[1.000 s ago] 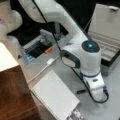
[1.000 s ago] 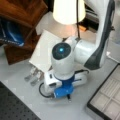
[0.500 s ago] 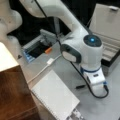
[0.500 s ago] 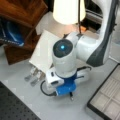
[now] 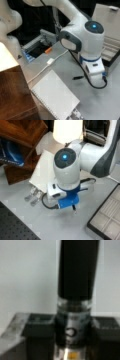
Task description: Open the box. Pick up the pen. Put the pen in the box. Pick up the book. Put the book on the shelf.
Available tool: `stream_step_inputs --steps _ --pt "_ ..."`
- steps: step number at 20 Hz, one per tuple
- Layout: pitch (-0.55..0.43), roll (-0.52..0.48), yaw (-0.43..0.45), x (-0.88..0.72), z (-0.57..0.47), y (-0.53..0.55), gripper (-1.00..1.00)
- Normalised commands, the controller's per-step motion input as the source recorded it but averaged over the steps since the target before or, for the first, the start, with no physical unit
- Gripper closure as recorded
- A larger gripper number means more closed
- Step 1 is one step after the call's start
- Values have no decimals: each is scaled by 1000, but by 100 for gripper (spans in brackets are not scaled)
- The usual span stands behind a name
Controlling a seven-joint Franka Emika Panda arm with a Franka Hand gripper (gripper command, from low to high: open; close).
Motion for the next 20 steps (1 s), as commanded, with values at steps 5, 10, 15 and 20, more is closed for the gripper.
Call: stream_step_inputs --steps 5,10,15,20 --pt "34 62 -474 -238 429 248 100" --pt "-70 81 -572 -222 316 337 100" --pt "-68 65 -520 -268 174 329 100" --pt "-21 54 -460 -283 34 360 100"
